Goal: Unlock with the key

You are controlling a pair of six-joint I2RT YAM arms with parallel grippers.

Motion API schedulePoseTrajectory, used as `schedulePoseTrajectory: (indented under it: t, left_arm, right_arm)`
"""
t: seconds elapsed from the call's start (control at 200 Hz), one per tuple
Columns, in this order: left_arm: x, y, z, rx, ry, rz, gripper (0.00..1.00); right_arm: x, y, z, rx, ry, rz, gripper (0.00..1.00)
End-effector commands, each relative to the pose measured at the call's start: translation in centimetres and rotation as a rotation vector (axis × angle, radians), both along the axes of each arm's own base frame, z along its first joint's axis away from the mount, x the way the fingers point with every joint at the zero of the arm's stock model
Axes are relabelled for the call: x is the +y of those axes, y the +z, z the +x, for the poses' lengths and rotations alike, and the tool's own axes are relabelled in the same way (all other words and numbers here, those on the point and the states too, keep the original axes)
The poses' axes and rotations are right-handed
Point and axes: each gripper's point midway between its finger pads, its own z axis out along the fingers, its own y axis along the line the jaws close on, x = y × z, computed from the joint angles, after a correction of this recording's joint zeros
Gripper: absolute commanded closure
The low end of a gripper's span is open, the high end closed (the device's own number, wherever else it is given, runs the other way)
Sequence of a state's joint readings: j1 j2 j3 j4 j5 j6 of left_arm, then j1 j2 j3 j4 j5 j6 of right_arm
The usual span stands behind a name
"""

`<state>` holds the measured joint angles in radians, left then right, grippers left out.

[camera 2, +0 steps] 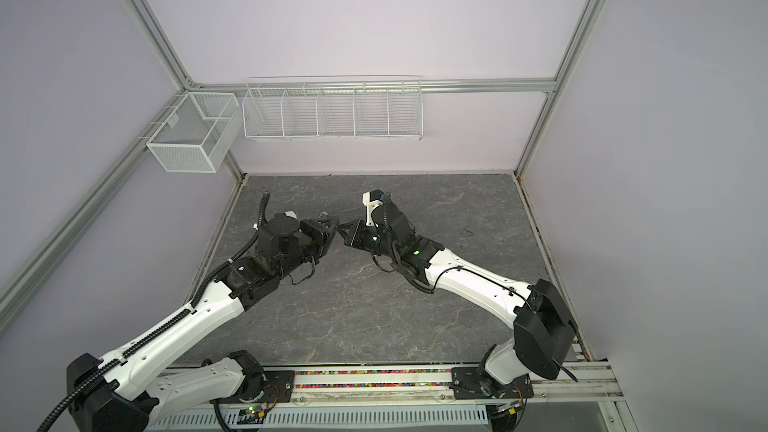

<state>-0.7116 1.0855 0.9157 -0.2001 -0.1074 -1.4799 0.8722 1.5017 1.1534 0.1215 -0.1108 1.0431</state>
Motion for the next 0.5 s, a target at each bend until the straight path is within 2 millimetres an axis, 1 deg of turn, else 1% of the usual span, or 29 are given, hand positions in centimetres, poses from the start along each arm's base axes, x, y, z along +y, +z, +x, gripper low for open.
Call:
schedulePoseTrajectory:
  t: [0.0, 0.135, 0.23, 0.31, 0.39, 0.45, 0.495]
  left_arm:
    - [-1.6, 3.5, -0.1, -0.1, -0.058, -0.119, 1.0]
    - [-1.9, 2.9, 0.1, -0.098, -0.059, -0.137, 1.0]
    - [-1.8, 2.6, 0.3, -0.098, -0.053, -0.121, 1.0]
    - [-1.6, 2.6, 0.4, -0.114, -0.044, -0.103, 1.0]
    - [-1.6, 2.4, 0.6, -0.118, -0.037, -0.1, 1.0]
    - [-1.7, 2.2, 0.7, -0.113, -0.038, -0.1, 1.0]
    - [-1.9, 2.1, 0.8, -0.115, -0.039, -0.104, 1.0]
  right_arm:
    - [0.3, 3.4, -1.5, 0.099, 0.015, 0.202, 0.94]
    - [0.0, 4.6, -1.6, 0.148, 0.001, 0.298, 0.93]
    - [-0.1, 4.9, -1.6, 0.182, -0.012, 0.338, 0.94]
    - [-0.1, 4.6, -1.7, 0.218, -0.019, 0.351, 0.94]
    - [-0.2, 4.6, -1.7, 0.244, -0.028, 0.396, 0.93]
    - [-0.2, 5.4, -1.8, 0.241, -0.024, 0.422, 0.93]
    - [-0.2, 5.5, -1.9, 0.246, -0.029, 0.418, 0.94]
